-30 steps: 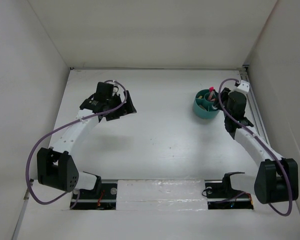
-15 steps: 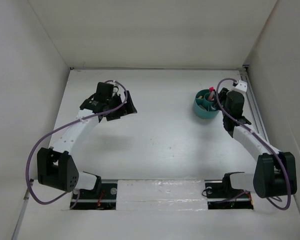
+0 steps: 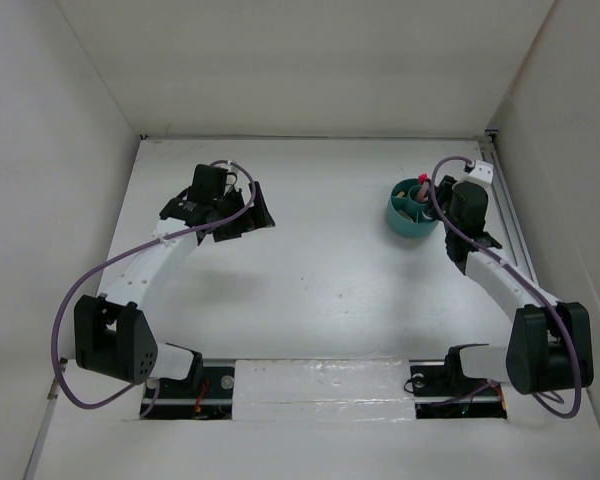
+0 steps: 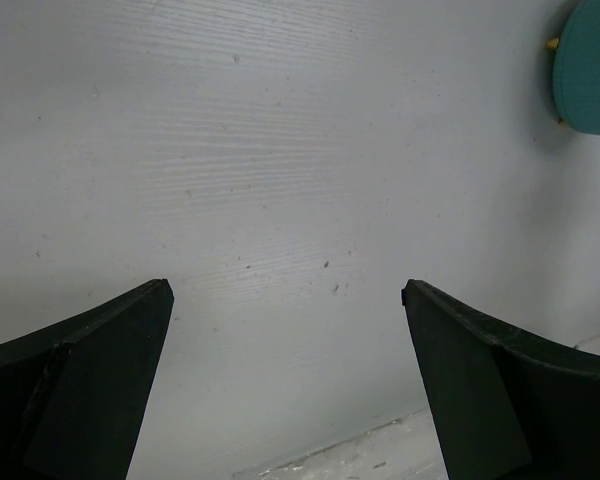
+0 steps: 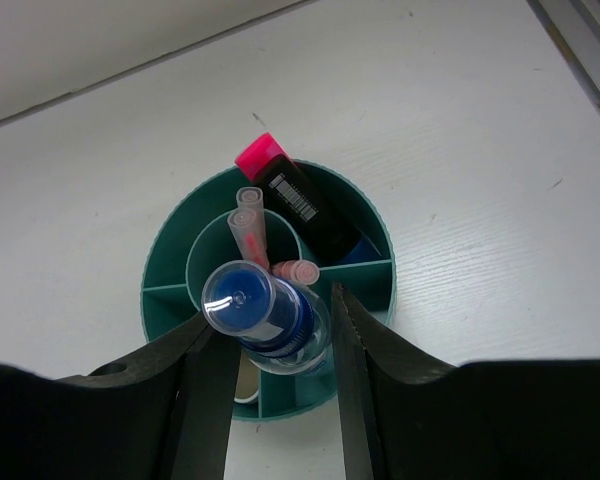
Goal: Sort the stationery into containers
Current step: Place the stationery in the storage box, then reset both arms
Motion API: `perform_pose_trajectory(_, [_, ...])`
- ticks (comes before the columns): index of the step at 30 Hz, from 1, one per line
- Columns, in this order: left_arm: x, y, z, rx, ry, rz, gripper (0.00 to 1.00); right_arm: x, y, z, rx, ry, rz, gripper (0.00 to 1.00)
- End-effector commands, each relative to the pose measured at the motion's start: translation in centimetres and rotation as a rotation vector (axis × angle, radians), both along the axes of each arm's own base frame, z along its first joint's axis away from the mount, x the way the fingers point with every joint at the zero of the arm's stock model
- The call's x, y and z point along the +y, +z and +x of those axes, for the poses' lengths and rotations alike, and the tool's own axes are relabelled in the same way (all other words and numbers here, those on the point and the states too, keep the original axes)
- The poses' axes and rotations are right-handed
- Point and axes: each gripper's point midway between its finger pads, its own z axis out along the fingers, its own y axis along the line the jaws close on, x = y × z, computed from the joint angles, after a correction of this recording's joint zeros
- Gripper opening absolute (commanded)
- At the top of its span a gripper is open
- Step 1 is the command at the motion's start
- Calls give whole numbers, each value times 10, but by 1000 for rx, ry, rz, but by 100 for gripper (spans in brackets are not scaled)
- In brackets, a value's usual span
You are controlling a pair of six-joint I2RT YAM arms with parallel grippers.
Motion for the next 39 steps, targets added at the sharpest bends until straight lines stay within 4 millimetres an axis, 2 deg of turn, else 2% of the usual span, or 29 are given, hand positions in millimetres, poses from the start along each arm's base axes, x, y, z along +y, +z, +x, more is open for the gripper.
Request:
perform_pose_trajectory(1, [-1, 11, -1, -48, -20, -12, 100, -2, 20, 11, -79, -3, -5, 23])
perform_pose_trajectory(4, [-1, 11, -1, -48, -20, -12, 100, -2, 20, 11, -79, -3, -5, 30])
perform_pose_trajectory(5, [-1, 11, -1, -48, -20, -12, 100, -2, 20, 11, -79, -3, -5, 34])
perform_pose_trajectory(8, [0, 10, 0, -49, -14, -6, 100, -2, 20, 11, -79, -3, -5, 35])
perform_pose_trajectory(11, [0, 10, 0, -49, -14, -6, 100, 0, 20, 11, -79, 7, -3, 43])
perform_pose_trajectory(12, [0, 10, 0, -49, -14, -6, 100, 2, 20, 11, -79, 16, 0, 52])
perform_pose_trajectory(14, [0, 10, 0, -49, -14, -6, 100, 2, 24, 10, -88, 16, 0, 53])
perform_pose_trajectory(15, [0, 10, 0, -49, -14, -6, 100, 2, 24, 10, -88, 16, 0, 57])
perform_pose_trajectory(17, [0, 10, 0, -49, -14, -6, 100, 2, 24, 10, -88, 16, 0, 73])
perform_pose_trajectory(20, [0, 10, 0, -49, -14, -6, 100, 2, 24, 10, -88, 16, 0, 75])
perform_pose_trajectory(27, [3, 10, 2, -53, -1, 7, 100, 5, 45, 5, -143, 35, 9, 76])
perform_pose_trajectory(28, [3, 10, 2, -53, -1, 7, 100, 5, 43, 4, -132, 35, 8, 82])
perform_pose_trajectory(29, [5, 9, 3, -56, 8, 17, 100, 5, 54, 1, -159, 35, 10, 88])
perform_pose_trajectory(30, [6, 12, 3, -64, 22, 14, 100, 6, 55, -1, -158, 45, 12, 100])
perform_pose_trajectory(31, [9, 11, 2, -57, 31, 27, 100, 6, 58, -4, -161, 46, 12, 100])
perform_pose_trajectory(34, [21, 24, 9, -102, 104, 61, 100, 5, 78, -11, -196, 46, 14, 100])
perform_pose_trajectory(35, [25, 22, 9, -94, 130, 73, 100, 5, 91, -15, -222, 46, 16, 100])
perform_pose_trajectory(37, [37, 42, 16, -150, 205, 103, 100, 5, 96, -20, -211, 46, 15, 100])
perform_pose_trajectory(39, [45, 55, 18, -181, 262, 109, 100, 6, 111, -29, -222, 54, 27, 100])
